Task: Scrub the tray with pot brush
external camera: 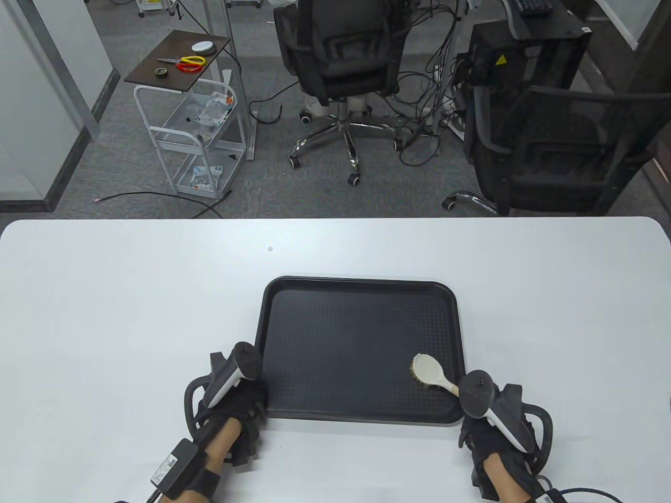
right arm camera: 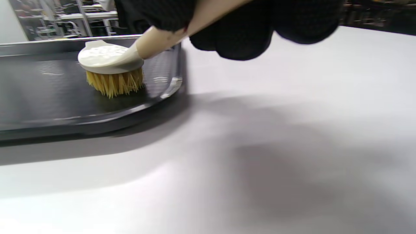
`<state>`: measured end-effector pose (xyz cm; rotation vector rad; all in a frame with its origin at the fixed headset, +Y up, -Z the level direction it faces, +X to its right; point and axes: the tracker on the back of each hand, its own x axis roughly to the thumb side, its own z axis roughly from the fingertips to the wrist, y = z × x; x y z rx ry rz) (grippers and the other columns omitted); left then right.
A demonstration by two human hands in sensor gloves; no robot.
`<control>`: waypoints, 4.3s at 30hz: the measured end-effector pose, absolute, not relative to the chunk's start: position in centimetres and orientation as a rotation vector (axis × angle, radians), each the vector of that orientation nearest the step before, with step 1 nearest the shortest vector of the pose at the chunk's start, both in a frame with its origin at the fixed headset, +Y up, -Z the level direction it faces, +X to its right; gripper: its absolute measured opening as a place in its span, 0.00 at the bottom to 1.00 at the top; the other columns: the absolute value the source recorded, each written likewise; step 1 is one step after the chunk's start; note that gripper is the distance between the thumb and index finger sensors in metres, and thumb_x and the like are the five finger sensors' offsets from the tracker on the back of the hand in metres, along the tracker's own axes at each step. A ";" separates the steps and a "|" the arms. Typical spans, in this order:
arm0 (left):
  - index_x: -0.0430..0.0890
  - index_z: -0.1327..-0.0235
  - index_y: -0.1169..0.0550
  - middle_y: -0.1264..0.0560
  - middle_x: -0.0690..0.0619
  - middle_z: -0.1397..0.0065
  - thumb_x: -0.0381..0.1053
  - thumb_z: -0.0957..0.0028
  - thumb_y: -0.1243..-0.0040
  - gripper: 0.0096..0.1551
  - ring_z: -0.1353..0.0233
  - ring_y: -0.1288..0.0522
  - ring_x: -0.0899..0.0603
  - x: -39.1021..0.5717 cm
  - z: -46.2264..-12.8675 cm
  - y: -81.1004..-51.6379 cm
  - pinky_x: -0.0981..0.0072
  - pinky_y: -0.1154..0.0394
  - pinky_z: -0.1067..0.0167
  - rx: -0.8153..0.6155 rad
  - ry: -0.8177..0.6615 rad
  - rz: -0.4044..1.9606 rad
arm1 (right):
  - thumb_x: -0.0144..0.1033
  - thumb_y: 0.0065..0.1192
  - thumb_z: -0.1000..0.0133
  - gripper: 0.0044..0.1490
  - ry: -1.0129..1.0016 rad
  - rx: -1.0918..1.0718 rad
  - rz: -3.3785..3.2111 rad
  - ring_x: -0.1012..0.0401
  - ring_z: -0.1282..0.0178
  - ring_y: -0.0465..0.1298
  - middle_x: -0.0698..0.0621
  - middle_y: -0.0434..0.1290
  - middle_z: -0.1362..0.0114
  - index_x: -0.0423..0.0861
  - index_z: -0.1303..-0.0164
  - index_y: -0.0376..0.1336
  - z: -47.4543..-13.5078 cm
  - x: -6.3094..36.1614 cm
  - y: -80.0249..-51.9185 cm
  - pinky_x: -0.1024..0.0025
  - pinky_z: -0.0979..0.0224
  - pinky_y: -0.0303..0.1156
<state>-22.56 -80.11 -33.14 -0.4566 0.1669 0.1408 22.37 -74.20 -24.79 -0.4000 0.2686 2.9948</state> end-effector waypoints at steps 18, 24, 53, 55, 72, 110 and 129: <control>0.45 0.24 0.47 0.26 0.53 0.54 0.62 0.50 0.45 0.46 0.50 0.27 0.46 -22.6 -33.1 -80.1 0.44 0.40 0.30 -0.456 0.165 0.140 | 0.34 0.63 0.46 0.32 0.125 0.075 2.982 0.52 0.39 0.76 0.46 0.68 0.27 0.56 0.28 0.63 -25.8 9.8 -71.9 0.53 0.40 0.75; 0.45 0.24 0.47 0.26 0.53 0.54 0.62 0.50 0.45 0.46 0.50 0.27 0.46 -22.6 -33.1 -80.1 0.44 0.40 0.30 -0.460 0.163 0.145 | 0.34 0.63 0.46 0.32 0.172 0.218 2.958 0.53 0.38 0.76 0.47 0.68 0.27 0.57 0.28 0.63 -26.6 3.9 -73.6 0.54 0.39 0.75; 0.45 0.24 0.47 0.26 0.53 0.54 0.62 0.50 0.45 0.47 0.49 0.27 0.46 -22.6 -33.1 -80.1 0.44 0.40 0.30 -0.456 0.165 0.138 | 0.31 0.64 0.46 0.32 0.299 -0.300 2.975 0.50 0.38 0.76 0.44 0.69 0.28 0.56 0.30 0.65 -21.3 23.4 -73.7 0.49 0.39 0.74; 0.45 0.24 0.47 0.26 0.53 0.54 0.62 0.51 0.45 0.47 0.49 0.27 0.46 -22.6 -33.1 -80.1 0.44 0.40 0.30 -0.456 0.166 0.139 | 0.31 0.64 0.47 0.32 0.301 -0.344 2.988 0.50 0.38 0.76 0.44 0.69 0.28 0.56 0.30 0.65 -21.2 24.5 -73.4 0.49 0.38 0.74; 0.45 0.24 0.47 0.26 0.53 0.54 0.62 0.50 0.45 0.46 0.49 0.27 0.46 -22.5 -33.1 -80.1 0.44 0.40 0.30 -0.458 0.162 0.139 | 0.33 0.63 0.45 0.32 0.136 0.178 2.930 0.52 0.38 0.76 0.46 0.68 0.27 0.56 0.28 0.63 -24.6 9.2 -71.9 0.52 0.38 0.74; 0.45 0.24 0.47 0.26 0.53 0.54 0.62 0.50 0.45 0.46 0.50 0.27 0.46 -22.4 -33.1 -80.0 0.44 0.40 0.30 -0.456 0.165 0.133 | 0.32 0.64 0.46 0.32 0.311 -0.271 2.988 0.50 0.38 0.76 0.45 0.68 0.27 0.56 0.29 0.64 -22.0 24.2 -73.7 0.49 0.37 0.73; 0.45 0.24 0.47 0.26 0.53 0.54 0.62 0.50 0.45 0.46 0.50 0.27 0.46 -22.5 -33.1 -80.0 0.44 0.40 0.30 -0.461 0.159 0.144 | 0.35 0.66 0.46 0.34 -0.037 0.018 2.961 0.54 0.38 0.76 0.47 0.68 0.27 0.52 0.27 0.62 -29.9 9.4 -68.9 0.56 0.38 0.76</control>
